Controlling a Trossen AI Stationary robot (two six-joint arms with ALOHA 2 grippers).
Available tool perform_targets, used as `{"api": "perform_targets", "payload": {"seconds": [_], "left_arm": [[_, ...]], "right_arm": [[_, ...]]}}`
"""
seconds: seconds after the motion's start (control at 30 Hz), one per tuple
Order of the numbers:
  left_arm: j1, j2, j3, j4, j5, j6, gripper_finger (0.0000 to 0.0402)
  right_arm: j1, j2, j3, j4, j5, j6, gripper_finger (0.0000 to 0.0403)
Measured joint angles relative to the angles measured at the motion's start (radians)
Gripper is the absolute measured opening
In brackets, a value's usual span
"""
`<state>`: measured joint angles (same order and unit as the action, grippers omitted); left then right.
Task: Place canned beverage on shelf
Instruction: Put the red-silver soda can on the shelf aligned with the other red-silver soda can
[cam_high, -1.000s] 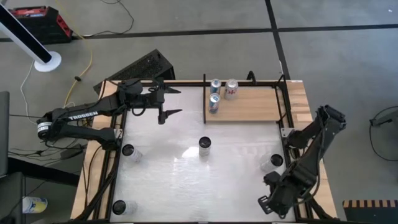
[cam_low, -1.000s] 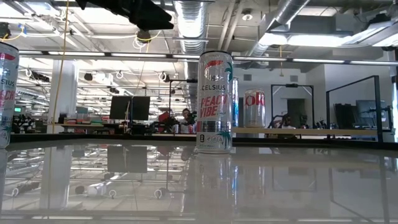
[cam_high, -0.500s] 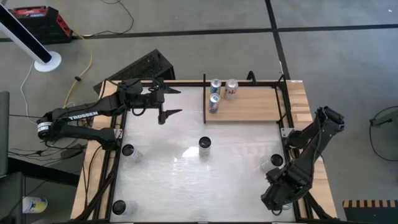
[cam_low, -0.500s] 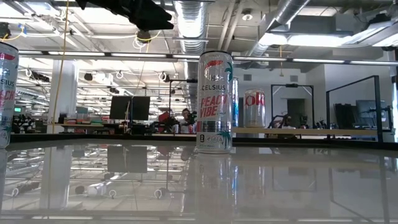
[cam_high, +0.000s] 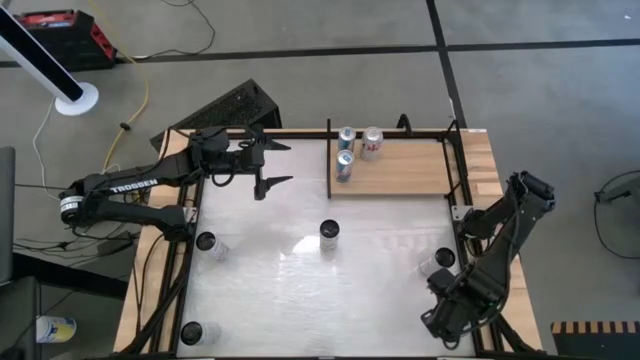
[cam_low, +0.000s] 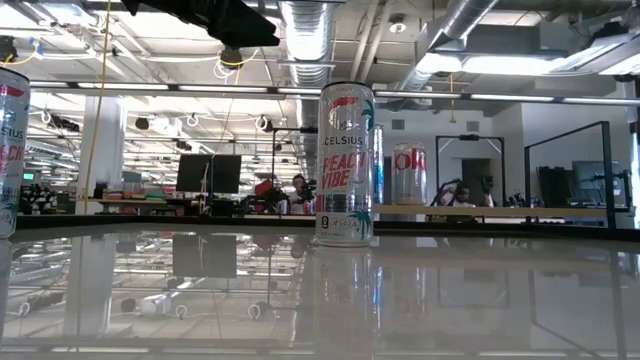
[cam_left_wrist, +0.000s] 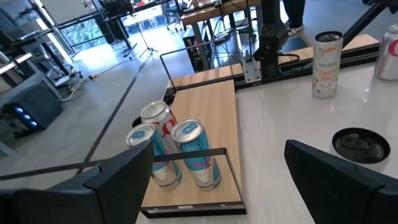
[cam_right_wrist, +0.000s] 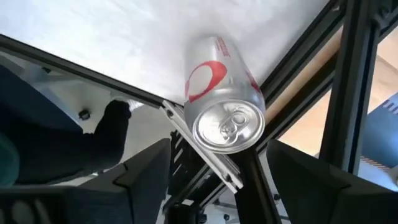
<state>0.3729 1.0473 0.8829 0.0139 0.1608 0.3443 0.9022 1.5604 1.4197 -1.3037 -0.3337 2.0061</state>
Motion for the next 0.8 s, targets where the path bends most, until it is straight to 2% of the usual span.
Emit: {"api": "perform_targets", "payload": {"seconds": [0.33,0.47,0.6,0.8], "left_arm": [[0.000,0.000,0.000,0.000,0.001,-0.001,0.0345],[0.000,0.000,0.000,0.000,0.010,-0.002,0.0345],[0.000,0.000,0.000,0.000,0.021,-0.001,0.0345],[0.000,0.000,0.000,-0.001,0.022,-0.008,0.0345]], "right_arm": [[0.044,0.000,-0.005,0.003,-0.001,0.062,0.0292],[0.057,-0.001,-0.058,0.066,-0.009,0.070,0.0292],[0.059,-0.001,-0.102,0.096,-0.084,0.055,0.0292],[0.064,-0.001,-0.150,0.169,-0.086,0.052,0.0292]]}}
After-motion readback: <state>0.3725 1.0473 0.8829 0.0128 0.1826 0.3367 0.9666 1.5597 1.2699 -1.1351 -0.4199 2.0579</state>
